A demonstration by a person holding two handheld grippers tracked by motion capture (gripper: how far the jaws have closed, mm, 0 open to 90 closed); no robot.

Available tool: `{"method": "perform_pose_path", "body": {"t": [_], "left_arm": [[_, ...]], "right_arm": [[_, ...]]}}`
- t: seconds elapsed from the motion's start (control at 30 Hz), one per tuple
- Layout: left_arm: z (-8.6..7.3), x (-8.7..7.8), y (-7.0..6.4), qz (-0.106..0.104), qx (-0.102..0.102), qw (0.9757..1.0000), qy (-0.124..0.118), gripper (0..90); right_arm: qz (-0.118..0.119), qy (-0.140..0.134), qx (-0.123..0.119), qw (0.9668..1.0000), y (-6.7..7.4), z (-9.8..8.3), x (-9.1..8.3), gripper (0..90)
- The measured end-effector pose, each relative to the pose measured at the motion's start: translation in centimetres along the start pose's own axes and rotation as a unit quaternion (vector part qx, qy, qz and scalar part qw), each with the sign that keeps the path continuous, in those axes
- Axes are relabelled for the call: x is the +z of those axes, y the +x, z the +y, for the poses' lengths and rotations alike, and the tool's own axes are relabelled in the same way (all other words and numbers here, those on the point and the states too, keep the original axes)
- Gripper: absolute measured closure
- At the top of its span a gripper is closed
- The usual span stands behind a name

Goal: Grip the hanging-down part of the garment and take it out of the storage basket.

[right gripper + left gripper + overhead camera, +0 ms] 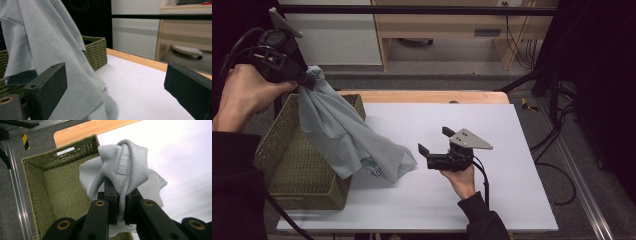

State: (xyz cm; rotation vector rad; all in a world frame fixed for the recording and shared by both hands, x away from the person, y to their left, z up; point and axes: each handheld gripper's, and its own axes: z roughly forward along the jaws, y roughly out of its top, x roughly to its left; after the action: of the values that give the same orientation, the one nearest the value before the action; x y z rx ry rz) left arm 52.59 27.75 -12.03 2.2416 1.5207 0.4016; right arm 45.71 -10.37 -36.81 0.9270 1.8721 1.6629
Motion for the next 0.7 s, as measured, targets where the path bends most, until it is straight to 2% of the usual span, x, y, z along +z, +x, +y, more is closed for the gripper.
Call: {"method": "perform_pose_path", "body": {"t": [0.07, 0.13, 0.17, 0.27, 0.3, 0.33, 0.43, 0.6, 0.7], "left_arm": [[-0.1, 0.0, 0.1, -0.001, -0.001, 1.0000, 0.000, 82.3], [-0.2, 0.0, 0.2, -0.001, -0.004, 1.0000, 0.001, 82.2], [-0.2, 0.0, 0.2, -0.001, -0.004, 1.0000, 0.001, 82.2], [-0.3, 0.1, 0.2, -0.001, -0.003, 1.0000, 0.002, 82.2], [-0.2, 0.1, 0.2, -0.002, -0.002, 1.0000, 0.003, 82.2], [-0.2, 0.1, 0.1, -0.004, -0.005, 1.0000, 0.002, 82.2], [-0.2, 0.2, 0.1, -0.004, -0.005, 1.0000, 0.003, 82.2], [-0.4, 0.2, 0.2, -0.004, -0.005, 1.0000, 0.002, 82.2], [-0.4, 0.2, 0.3, -0.005, -0.006, 1.0000, 0.003, 82.2]], "right_arm": [[-0.006, -0.003, 0.002, 1.0000, -0.1, -0.1, -0.5, 4.6], [-0.016, -0.011, 0.007, 0.9998, -0.6, -0.5, -1.9, 4.2], [-0.016, -0.011, 0.007, 0.9998, -0.6, -0.5, -1.9, 4.2], [-0.039, -0.011, -0.002, 0.9992, -0.8, -1.0, -3.1, 3.4], [-0.043, -0.013, 0.002, 0.9990, -0.9, -1.1, -3.5, 3.2], [-0.053, -0.015, 0.000, 0.9985, -1.2, -1.4, -4.4, 2.9], [-0.063, -0.022, 0.008, 0.9977, -1.4, -1.6, -5.3, 2.7], [-0.082, -0.024, 0.004, 0.9964, -2.0, -2.7, -7.1, 2.2], [-0.093, -0.027, 0.017, 0.9952, -2.5, -3.6, -8.4, 2.0]]}}
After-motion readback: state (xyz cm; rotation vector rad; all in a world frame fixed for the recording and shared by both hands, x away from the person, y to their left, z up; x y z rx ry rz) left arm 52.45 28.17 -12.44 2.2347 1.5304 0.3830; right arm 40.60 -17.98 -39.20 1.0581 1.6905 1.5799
